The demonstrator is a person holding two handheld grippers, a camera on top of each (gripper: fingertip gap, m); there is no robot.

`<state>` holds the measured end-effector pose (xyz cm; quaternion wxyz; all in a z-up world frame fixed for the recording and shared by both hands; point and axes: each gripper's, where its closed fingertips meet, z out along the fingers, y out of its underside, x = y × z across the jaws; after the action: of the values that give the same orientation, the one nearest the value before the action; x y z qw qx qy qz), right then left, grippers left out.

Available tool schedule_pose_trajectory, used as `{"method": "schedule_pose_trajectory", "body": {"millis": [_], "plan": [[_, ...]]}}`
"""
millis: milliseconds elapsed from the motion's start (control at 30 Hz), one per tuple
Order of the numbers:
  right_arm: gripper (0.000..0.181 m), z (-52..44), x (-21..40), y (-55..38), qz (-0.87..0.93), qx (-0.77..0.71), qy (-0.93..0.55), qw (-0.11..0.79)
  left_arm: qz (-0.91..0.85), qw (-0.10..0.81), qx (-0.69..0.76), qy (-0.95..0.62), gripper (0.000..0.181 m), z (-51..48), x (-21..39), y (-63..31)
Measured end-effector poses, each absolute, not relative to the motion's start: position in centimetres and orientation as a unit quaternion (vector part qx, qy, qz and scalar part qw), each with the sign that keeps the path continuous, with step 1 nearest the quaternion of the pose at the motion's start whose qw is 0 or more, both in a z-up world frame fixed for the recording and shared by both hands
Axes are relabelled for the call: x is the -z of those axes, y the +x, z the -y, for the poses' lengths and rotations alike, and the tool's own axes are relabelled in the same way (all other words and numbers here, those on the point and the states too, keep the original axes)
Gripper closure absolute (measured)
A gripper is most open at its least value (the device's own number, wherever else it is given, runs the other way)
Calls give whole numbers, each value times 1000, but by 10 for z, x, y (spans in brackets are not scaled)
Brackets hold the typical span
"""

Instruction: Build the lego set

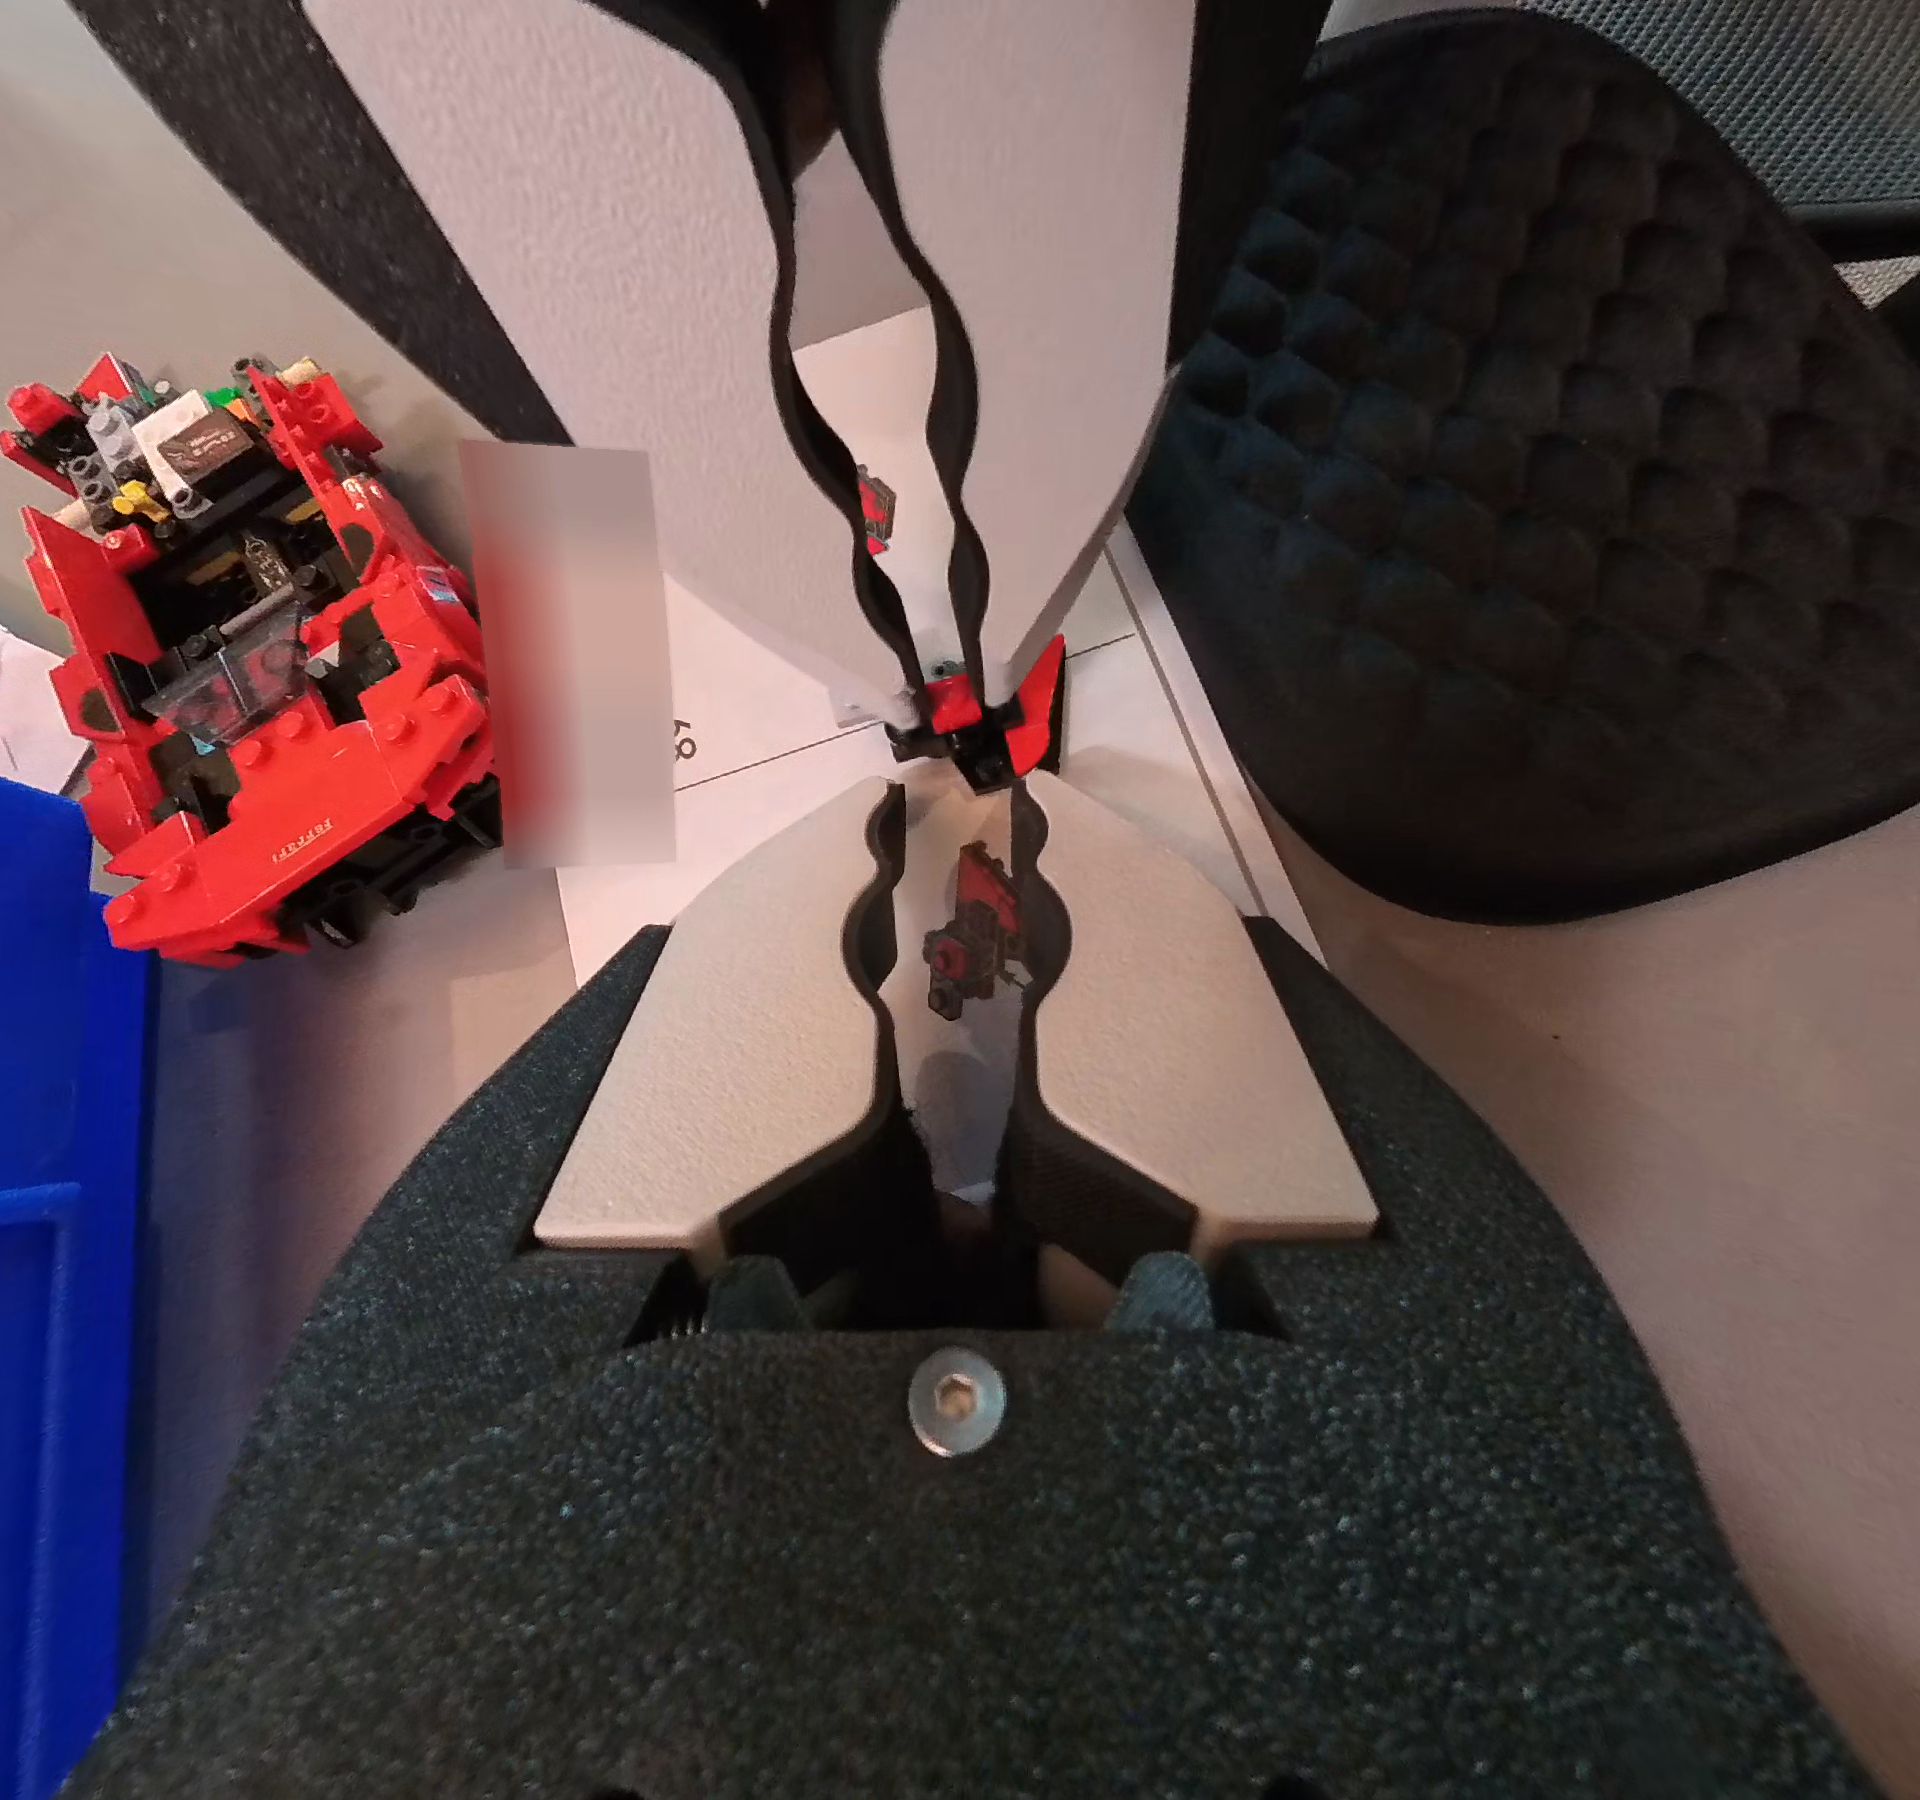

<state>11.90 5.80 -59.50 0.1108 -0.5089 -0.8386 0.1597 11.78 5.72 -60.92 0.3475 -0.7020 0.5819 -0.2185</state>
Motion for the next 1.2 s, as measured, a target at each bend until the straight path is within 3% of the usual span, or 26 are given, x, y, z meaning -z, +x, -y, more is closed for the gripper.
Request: {"method": "schedule_pose_trajectory", "body": {"millis": [1200], "plan": [[173, -59, 597, 119, 811, -222, -531, 108, -583, 349, 216, -701, 163, -57, 609, 118]]}}
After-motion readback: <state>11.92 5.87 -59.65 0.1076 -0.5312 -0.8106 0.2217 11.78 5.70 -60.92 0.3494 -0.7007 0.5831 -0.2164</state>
